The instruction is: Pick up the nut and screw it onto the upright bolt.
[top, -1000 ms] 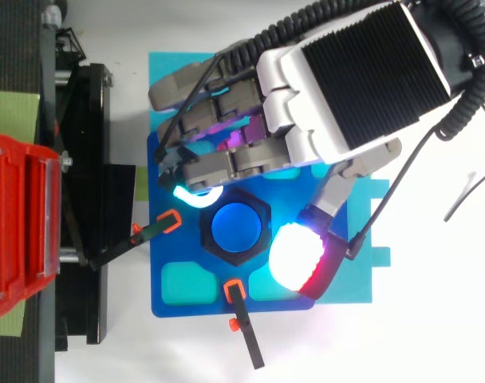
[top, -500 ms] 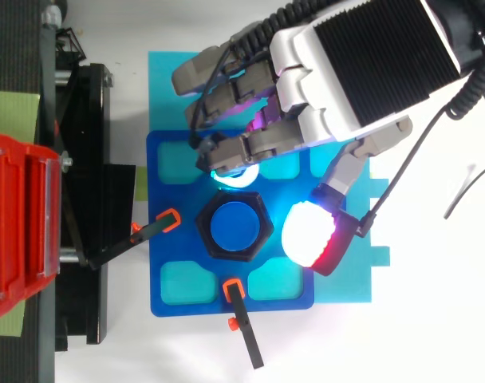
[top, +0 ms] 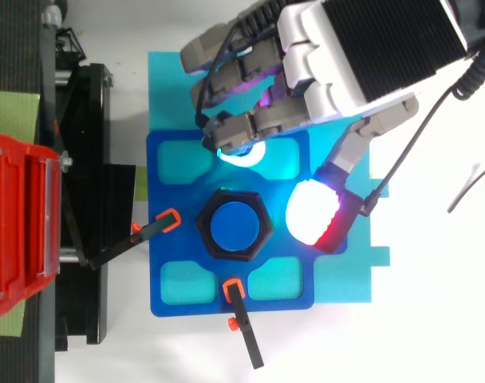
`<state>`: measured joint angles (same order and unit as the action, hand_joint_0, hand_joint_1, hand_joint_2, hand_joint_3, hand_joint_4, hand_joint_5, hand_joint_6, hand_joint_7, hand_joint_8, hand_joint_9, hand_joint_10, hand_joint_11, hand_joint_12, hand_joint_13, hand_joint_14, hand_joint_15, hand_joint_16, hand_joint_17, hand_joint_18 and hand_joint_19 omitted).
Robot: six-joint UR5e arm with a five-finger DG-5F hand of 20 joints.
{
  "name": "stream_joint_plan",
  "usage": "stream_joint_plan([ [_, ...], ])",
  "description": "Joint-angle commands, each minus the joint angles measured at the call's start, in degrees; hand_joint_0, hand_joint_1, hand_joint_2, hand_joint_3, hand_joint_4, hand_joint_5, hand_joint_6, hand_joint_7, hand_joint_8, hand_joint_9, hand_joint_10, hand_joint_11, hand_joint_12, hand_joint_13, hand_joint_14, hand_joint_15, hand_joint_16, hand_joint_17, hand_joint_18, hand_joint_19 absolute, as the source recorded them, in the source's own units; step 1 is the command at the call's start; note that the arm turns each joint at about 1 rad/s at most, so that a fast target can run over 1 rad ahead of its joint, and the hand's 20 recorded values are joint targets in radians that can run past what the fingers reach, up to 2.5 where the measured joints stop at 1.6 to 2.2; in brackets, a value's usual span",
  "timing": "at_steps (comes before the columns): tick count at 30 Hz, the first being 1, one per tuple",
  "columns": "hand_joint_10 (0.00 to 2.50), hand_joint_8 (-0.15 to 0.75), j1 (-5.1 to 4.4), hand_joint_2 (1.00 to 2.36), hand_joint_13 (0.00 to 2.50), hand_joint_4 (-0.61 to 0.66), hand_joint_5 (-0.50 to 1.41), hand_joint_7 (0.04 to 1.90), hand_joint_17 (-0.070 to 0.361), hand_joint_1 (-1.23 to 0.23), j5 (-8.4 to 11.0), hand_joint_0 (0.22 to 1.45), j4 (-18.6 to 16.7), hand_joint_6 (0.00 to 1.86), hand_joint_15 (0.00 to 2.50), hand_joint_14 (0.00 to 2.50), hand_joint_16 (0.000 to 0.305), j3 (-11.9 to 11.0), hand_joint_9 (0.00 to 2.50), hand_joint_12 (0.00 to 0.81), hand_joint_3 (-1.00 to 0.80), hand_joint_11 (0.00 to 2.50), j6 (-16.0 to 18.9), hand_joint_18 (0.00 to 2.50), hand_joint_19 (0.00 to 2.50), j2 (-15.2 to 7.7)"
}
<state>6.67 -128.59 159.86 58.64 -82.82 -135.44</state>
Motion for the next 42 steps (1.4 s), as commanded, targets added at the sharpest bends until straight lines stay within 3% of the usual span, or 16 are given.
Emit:
stream_joint_plan([
  [1, 0.00, 0.230, 0.28, 1.00, 0.68, 0.18, 0.05, 1.38, 0.066, -0.07, -0.44, 0.50, 0.0, 0.50, 0.00, 0.00, 0.029, -1.1, 1.27, 0.241, -0.50, 0.01, 0.1, 0.38, 0.11, -0.1],
  [7, 0.00, 0.240, 0.80, 1.00, 0.56, 0.20, -0.02, 1.15, 0.075, -0.04, -1.67, 0.49, 0.3, 0.51, 0.00, 0.00, 0.033, -2.3, 1.12, 0.276, -0.50, 0.00, 0.1, 0.27, 0.09, -0.1],
  [12, 0.00, 0.242, 0.19, 1.00, 0.47, 0.24, -0.07, 0.85, 0.081, -0.01, -1.40, 0.48, -1.2, 0.50, 0.00, 0.00, 0.036, -1.6, 0.94, 0.302, -0.50, 0.00, 0.1, 0.19, 0.02, -0.1],
  [15, 0.00, 0.229, -0.08, 1.00, 0.41, 0.22, -0.08, 0.75, 0.083, 0.00, -1.05, 0.48, -2.6, 0.50, 0.00, 0.00, 0.037, -0.6, 0.83, 0.310, -0.50, 0.00, 0.2, 0.12, 0.00, -0.1],
  [19, 0.00, 0.224, -0.87, 1.00, 0.35, 0.22, -0.09, 0.70, 0.084, 0.01, -0.70, 0.48, -7.2, 0.50, 0.00, 0.00, 0.037, 1.1, 0.77, 0.312, -0.50, 0.00, 2.8, 0.04, 0.00, -0.1],
  [25, 0.00, 0.225, -1.75, 1.00, 0.30, 0.22, -0.09, 0.71, 0.084, 0.02, 0.97, 0.48, -8.1, 0.50, 0.00, 0.00, 0.037, 1.7, 0.71, 0.324, -0.50, 0.00, 2.8, 0.00, 0.00, -0.1],
  [32, 0.00, 0.230, -2.45, 1.00, 0.29, 0.25, -0.06, 0.84, 0.084, 0.02, 1.58, 0.48, -8.0, 0.50, 0.00, 0.00, 0.037, 3.0, 0.70, 0.325, -0.50, 0.00, 2.8, 0.00, 0.00, -0.1],
  [39, 0.00, 0.240, -2.45, 1.00, 0.31, 0.26, -0.03, 0.99, 0.082, 0.01, 1.58, 0.49, -7.7, 0.50, 0.00, 0.00, 0.036, 4.0, 0.75, 0.320, -0.50, 0.00, 2.8, 0.00, 0.00, -0.2],
  [42, 0.00, 0.248, -2.45, 1.00, 0.34, 0.20, 0.00, 1.12, 0.079, -0.03, 1.58, 0.50, -7.0, 0.51, 0.00, 0.00, 0.035, 4.1, 0.79, 0.313, -0.50, 0.00, 2.8, 0.00, 0.00, -0.1],
])
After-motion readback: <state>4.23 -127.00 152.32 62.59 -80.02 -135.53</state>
